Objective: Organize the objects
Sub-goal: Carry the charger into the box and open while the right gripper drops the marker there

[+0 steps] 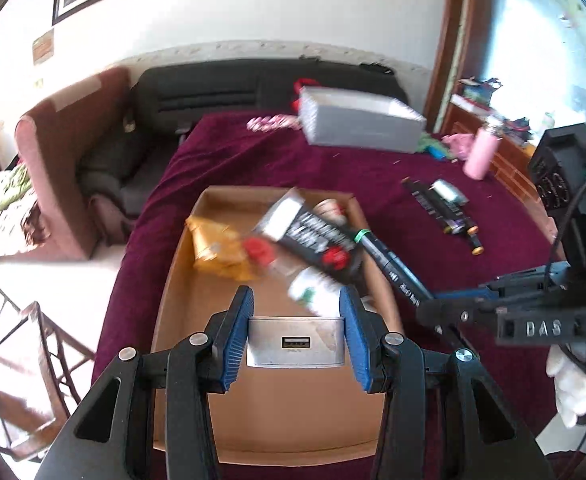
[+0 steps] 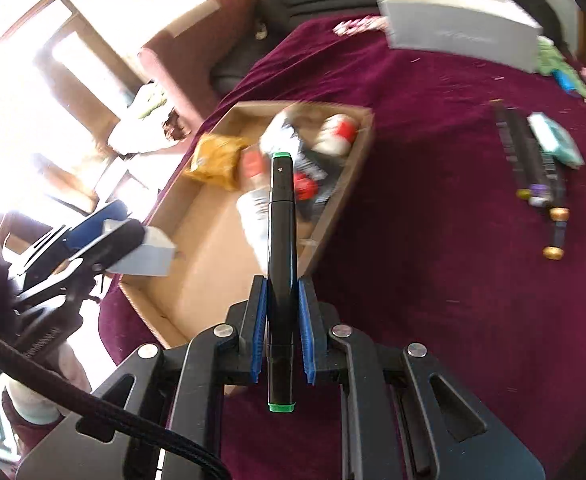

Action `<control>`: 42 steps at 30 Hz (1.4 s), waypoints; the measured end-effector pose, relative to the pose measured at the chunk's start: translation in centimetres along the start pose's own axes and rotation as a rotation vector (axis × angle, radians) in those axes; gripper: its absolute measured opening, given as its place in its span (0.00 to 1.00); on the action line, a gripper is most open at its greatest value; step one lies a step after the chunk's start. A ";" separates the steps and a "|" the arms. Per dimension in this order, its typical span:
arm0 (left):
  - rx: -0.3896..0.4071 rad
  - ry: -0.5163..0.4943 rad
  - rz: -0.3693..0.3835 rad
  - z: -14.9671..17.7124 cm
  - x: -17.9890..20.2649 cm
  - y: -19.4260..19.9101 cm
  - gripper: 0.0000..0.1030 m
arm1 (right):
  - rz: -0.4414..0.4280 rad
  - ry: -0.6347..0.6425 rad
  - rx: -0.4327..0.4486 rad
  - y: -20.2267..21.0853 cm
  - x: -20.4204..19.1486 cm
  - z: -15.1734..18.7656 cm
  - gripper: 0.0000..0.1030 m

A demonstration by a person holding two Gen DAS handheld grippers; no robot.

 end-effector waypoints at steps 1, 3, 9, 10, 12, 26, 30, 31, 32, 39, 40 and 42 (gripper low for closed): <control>-0.008 0.005 -0.004 0.2 -0.5 -0.3 0.38 | -0.011 0.006 -0.016 -1.0 -0.7 -0.1 0.13; -0.027 0.012 -0.011 0.5 -1.6 -1.4 0.38 | -0.018 0.025 -0.049 -3.0 -2.1 -0.2 0.13; -0.054 0.029 -0.021 0.6 -3.2 -3.9 0.38 | -0.007 0.053 -0.119 -7.7 -4.0 -0.9 0.13; -0.053 0.035 -0.019 0.5 -3.2 -4.1 0.38 | -0.007 0.052 -0.123 -8.2 -4.0 -1.0 0.13; -0.042 0.039 -0.014 0.3 -3.3 -4.0 0.38 | -0.003 0.049 -0.135 -9.0 -3.7 -1.4 0.13; 0.044 0.093 -0.097 -1.2 -4.2 -2.0 0.67 | -0.142 0.056 -0.081 -8.8 -4.6 0.0 0.42; 0.115 0.158 -0.106 -1.7 -4.7 -0.6 0.74 | -0.134 0.076 -0.030 -6.7 -4.5 0.5 0.43; 0.139 0.184 -0.095 -1.9 -4.6 -0.2 0.77 | -0.119 0.085 -0.008 -5.8 -4.3 0.7 0.43; 0.162 0.202 -0.087 -2.1 -4.4 0.1 0.79 | -0.106 0.090 0.005 -5.2 -4.0 0.9 0.43; 0.295 0.275 0.033 -3.9 1.1 -1.2 0.93 | 0.075 0.099 0.138 0.2 -1.3 2.0 0.43; 0.287 0.276 0.039 -4.1 2.0 -2.3 0.93 | 0.119 0.092 0.157 1.1 -0.7 2.4 0.43; 0.247 0.268 0.007 -3.9 3.5 -4.7 0.93 | 0.209 0.078 0.185 2.5 1.1 2.4 0.43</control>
Point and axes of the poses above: each gripper's, at about its wrist camera, not at the fingertips, and y roughly against the way its jaws point, x to its right, z to its underside, the point moved 4 cm from there along -y, roughly the way its jaws point, and after that the axes turned 8 degrees about y, right-handed, at the moved point
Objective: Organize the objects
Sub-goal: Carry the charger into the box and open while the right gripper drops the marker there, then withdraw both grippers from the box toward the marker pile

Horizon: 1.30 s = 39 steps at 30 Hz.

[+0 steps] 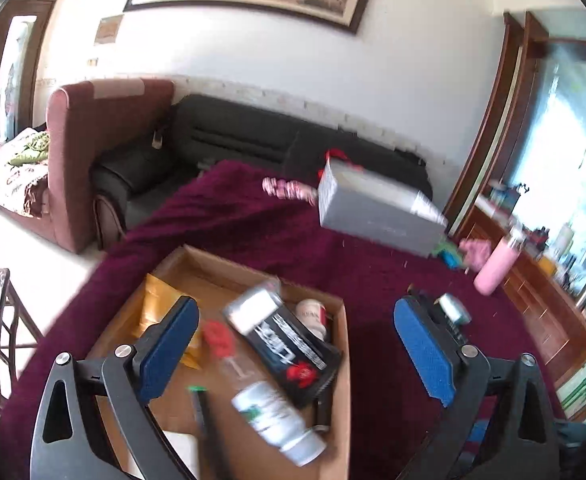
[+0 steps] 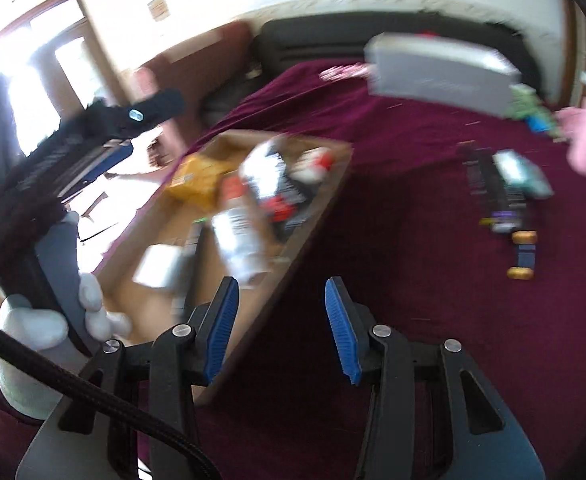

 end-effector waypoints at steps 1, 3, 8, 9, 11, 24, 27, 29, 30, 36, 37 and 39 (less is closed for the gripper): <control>-0.023 -0.002 -0.018 0.6 0.4 -0.9 0.93 | 0.045 -0.004 0.004 0.6 0.9 0.3 0.43; -0.103 0.034 -0.023 2.1 0.8 -3.0 0.93 | 0.107 -0.017 0.011 2.0 3.0 0.9 0.43; -0.150 0.024 -0.063 4.3 2.3 -4.0 0.93 | 0.218 -0.026 0.050 4.5 6.7 1.4 0.43; -0.144 0.013 -0.054 4.4 2.9 -3.8 0.93 | 0.228 -0.027 0.062 5.7 7.3 1.7 0.42; -0.166 0.036 -0.043 4.8 3.2 -4.0 0.93 | 0.233 -0.046 0.085 6.7 8.3 2.1 0.42; -0.011 -0.033 -0.072 2.8 6.5 0.8 0.99 | 0.297 -0.075 0.133 9.2 12.0 3.8 0.42; -0.086 -0.035 -0.001 3.1 8.6 0.5 0.99 | 0.297 -0.093 0.133 9.3 13.0 4.0 0.42; -0.172 -0.032 0.078 4.3 10.2 -0.6 0.99 | 0.304 -0.107 0.131 9.3 13.7 4.1 0.42; -0.203 -0.024 0.109 4.7 10.7 -1.0 0.99 | 0.305 -0.111 0.129 9.3 14.0 4.2 0.42; -0.327 -0.117 0.114 8.4 14.9 -3.4 0.99 | 0.334 -0.127 0.116 9.7 15.7 4.8 0.42; -0.333 -0.142 0.098 8.8 15.4 -3.4 0.99 | 0.340 -0.130 0.115 9.8 16.0 5.0 0.42; -0.341 -0.194 0.070 9.7 16.3 -3.4 0.99 | 0.351 -0.134 0.115 10.1 16.6 5.1 0.42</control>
Point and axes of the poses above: each gripper's, at about its wrist camera, not at the fingertips, and y roughly against the way its jaws point, x to its right, z to its underside, the point moved 4 cm from there along -y, roughly the way its jaws point, and after that the axes turned 8 degrees about y, right-handed, at the moved point
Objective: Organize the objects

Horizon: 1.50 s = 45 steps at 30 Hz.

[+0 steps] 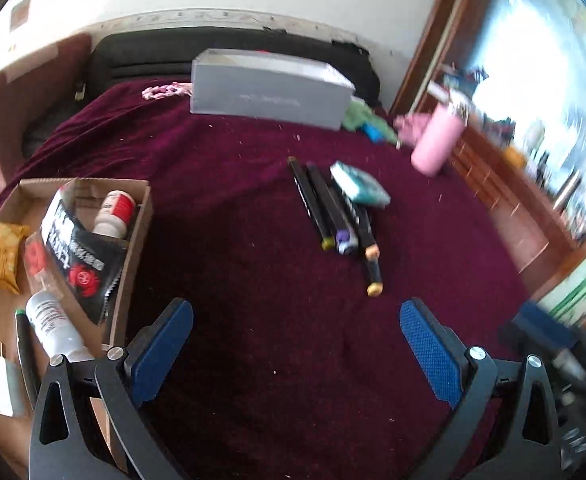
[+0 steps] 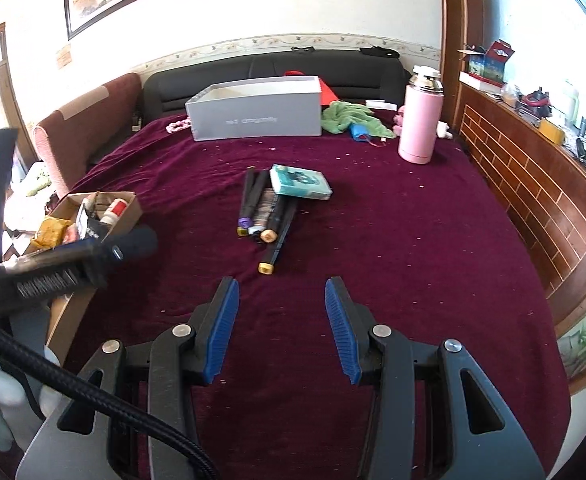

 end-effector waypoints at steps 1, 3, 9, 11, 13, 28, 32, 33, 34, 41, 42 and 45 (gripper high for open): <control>-0.002 -0.025 -0.026 0.2 0.5 -0.4 0.99 | 0.004 -0.003 0.001 0.0 0.3 0.0 0.42; -0.018 -0.061 -0.067 0.6 1.2 -1.4 0.99 | 0.016 -0.007 0.000 0.0 0.9 0.0 0.42; -0.138 -0.116 -0.166 2.1 1.9 -5.2 0.99 | 0.038 -0.011 -0.012 -0.6 2.5 -0.2 0.44; -0.154 -0.117 -0.194 2.3 1.6 -5.8 0.99 | 0.035 -0.013 -0.027 -1.2 3.3 -0.5 0.44; -0.163 -0.120 -0.213 2.6 1.3 -6.3 0.99 | 0.000 -0.041 -0.049 -2.0 4.7 -1.0 0.44; -0.127 -0.116 -0.195 3.7 0.8 -7.1 0.99 | -0.190 -0.201 -0.160 -11.4 8.9 -6.7 0.44; -0.120 -0.114 -0.195 3.6 1.0 -7.2 0.99 | -0.201 -0.179 -0.121 -15.1 6.5 -10.8 0.44; -0.118 -0.113 -0.196 3.7 1.0 -7.3 0.99 | -0.194 -0.173 -0.119 -16.1 6.1 -11.6 0.44; -0.115 -0.112 -0.196 3.7 1.1 -7.3 0.99 | -0.177 -0.163 -0.127 -17.1 5.6 -12.3 0.44; -0.111 -0.110 -0.198 3.7 1.2 -7.3 0.99 | 0.093 0.037 -0.367 -26.0 2.9 -13.8 0.43; -0.111 -0.110 -0.199 3.7 1.2 -7.3 0.99 | 0.107 0.051 -0.392 -26.4 3.0 -13.5 0.43; -0.110 -0.109 -0.201 3.7 1.2 -7.2 0.99 | 0.129 0.066 -0.451 -25.5 4.1 -12.2 0.43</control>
Point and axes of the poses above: each gripper's, at about its wrist camera, not at the fingertips, and y roughly against the way its jaws point, x to its right, z to its underside, the point moved 4 cm from there along -y, roughly the way its jaws point, and after that the axes turned 8 degrees about y, right-handed, at the moved point
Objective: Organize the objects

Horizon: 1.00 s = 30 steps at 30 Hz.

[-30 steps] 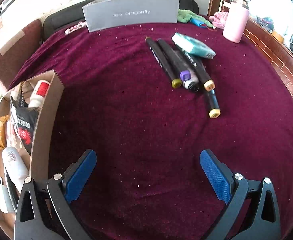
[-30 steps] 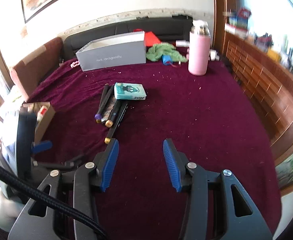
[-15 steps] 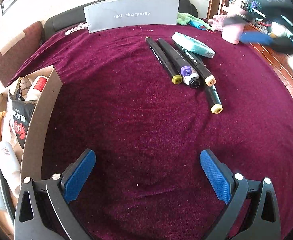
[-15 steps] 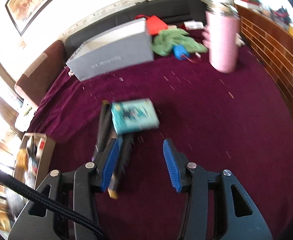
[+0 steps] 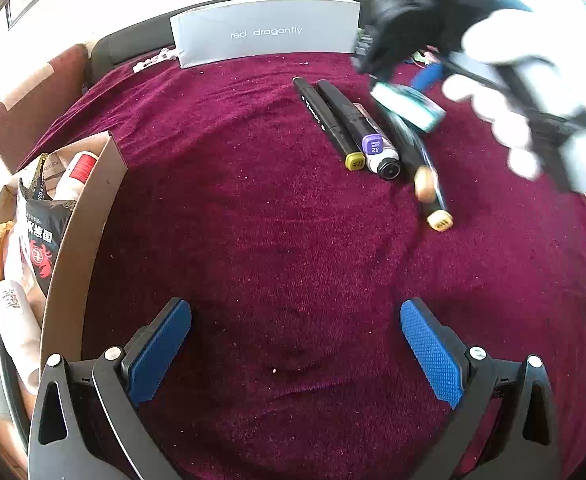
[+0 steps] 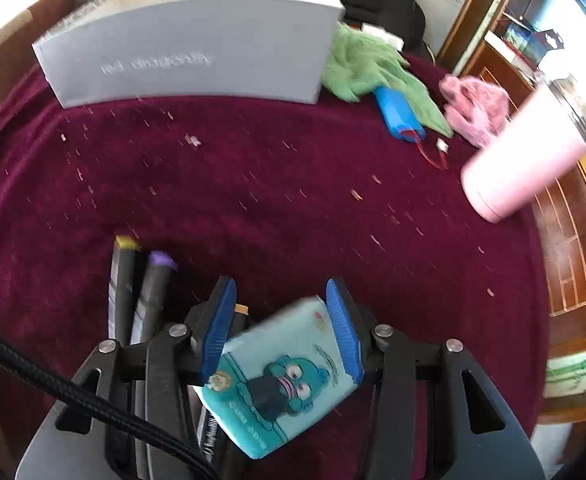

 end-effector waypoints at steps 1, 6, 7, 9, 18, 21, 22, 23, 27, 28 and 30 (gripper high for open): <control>0.000 0.000 0.000 0.0 0.0 0.0 0.99 | -0.013 0.008 -0.018 0.1 0.2 0.6 0.43; 0.000 0.001 0.000 -0.1 0.1 0.0 0.99 | -0.090 0.074 -0.103 2.3 1.5 6.7 0.43; 0.000 0.001 0.000 -0.1 0.1 0.0 0.99 | -0.104 0.095 -0.110 3.0 1.8 8.4 0.43; 0.000 0.000 0.000 -0.1 0.1 -0.1 0.99 | -0.106 0.093 -0.074 4.5 2.4 9.7 0.43; 0.009 0.008 0.010 0.1 -0.1 0.1 0.99 | -0.249 0.008 0.186 8.0 -2.9 3.9 0.53; 0.017 0.022 0.028 0.2 -0.3 0.2 0.99 | -0.195 -0.025 0.146 4.9 -4.6 1.3 0.53; 0.022 0.036 0.046 0.2 -0.5 0.3 0.99 | -0.204 -0.043 0.119 3.8 -4.9 0.9 0.53; 0.026 0.045 0.058 0.3 -0.6 0.4 0.99 | -0.231 -0.069 0.080 2.5 -5.1 0.7 0.46; 0.048 0.101 0.127 0.3 -1.5 0.8 0.99 | -0.443 -0.104 0.042 1.5 -5.7 1.6 0.32; 0.051 0.109 0.136 0.3 -1.6 0.9 0.99 | -0.527 -0.105 0.009 1.6 -6.2 2.1 0.27; 0.053 0.113 0.144 0.3 -1.7 0.9 0.99 | -0.624 -0.096 -0.058 1.7 -7.1 3.8 0.21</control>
Point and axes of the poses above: each gripper's, at about its wrist camera, not at the fingertips, and y roughly against the way its jaws point, x to its right, z to its underside, the point moved 4 cm from there along -y, roughly the way its jaws point, and after that the axes turned 8 degrees about y, right-handed, at the moved point
